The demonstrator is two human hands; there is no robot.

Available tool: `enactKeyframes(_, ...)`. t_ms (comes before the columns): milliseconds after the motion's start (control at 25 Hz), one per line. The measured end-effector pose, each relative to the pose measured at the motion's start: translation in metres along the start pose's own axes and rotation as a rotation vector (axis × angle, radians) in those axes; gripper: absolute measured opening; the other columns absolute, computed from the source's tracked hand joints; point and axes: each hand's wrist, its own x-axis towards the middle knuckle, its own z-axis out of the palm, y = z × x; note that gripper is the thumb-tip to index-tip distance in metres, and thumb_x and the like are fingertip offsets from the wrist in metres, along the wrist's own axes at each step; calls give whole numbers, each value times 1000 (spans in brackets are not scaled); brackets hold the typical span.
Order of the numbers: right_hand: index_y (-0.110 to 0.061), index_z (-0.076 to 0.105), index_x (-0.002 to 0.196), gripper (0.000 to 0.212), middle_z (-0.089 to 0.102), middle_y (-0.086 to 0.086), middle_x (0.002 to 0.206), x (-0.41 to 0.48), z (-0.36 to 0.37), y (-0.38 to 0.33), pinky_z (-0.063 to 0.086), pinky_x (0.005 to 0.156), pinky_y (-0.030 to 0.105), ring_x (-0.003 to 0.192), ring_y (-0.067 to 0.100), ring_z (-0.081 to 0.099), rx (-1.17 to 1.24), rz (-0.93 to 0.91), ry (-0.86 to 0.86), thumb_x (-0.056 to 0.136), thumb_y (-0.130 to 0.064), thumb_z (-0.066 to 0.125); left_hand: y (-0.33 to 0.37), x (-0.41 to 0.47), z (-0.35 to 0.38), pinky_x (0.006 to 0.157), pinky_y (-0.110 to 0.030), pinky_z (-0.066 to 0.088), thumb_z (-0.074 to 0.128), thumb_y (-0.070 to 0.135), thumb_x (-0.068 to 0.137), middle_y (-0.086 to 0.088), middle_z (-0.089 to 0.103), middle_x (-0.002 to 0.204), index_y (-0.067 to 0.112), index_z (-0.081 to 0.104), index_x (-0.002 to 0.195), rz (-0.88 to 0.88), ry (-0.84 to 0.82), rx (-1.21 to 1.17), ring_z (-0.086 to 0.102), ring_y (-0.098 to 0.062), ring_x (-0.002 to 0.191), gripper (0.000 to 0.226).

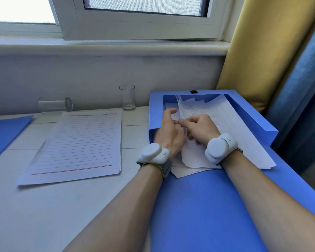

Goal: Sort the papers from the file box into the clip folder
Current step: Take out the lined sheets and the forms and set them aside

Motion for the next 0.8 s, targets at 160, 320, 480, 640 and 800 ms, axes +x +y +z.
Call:
enactKeyframes(160,-13,71,95,20,67,8,77,3,-1,3,42,48,26,61,18,57,-16,-10,-12,85,-29,65,0,-1,-2,69,-23,39,38,3,93,3,55,102,20,32,141,-18,-44,18,56,-18,93,51)
enactKeyframes(320,-13,74,86,17,70,10,76,8,-1,8,48,59,32,60,22,58,-49,-11,31,78,-7,60,0,-3,-2,73,-27,41,45,12,91,4,46,102,24,21,145,-61,-7,90,52,-21,85,60)
enactKeyframes(480,-18,66,68,16,64,5,65,10,-4,8,49,59,29,53,20,55,21,52,95,76,-6,59,-1,-1,-1,66,-28,45,45,15,90,3,50,94,27,18,145,-77,1,110,52,-21,73,62)
enactKeyframes(640,-22,63,75,21,61,1,60,8,-5,6,41,47,23,46,17,54,43,51,80,78,-3,57,-1,2,0,65,-24,39,43,14,93,8,53,105,29,28,144,-15,20,-1,55,-14,81,55)
enactKeyframes(800,-19,68,80,13,60,3,61,6,-3,6,39,45,25,52,19,53,105,16,26,87,-22,57,-1,4,0,65,-21,40,38,10,95,6,61,93,23,37,142,19,-1,-59,53,-11,86,49)
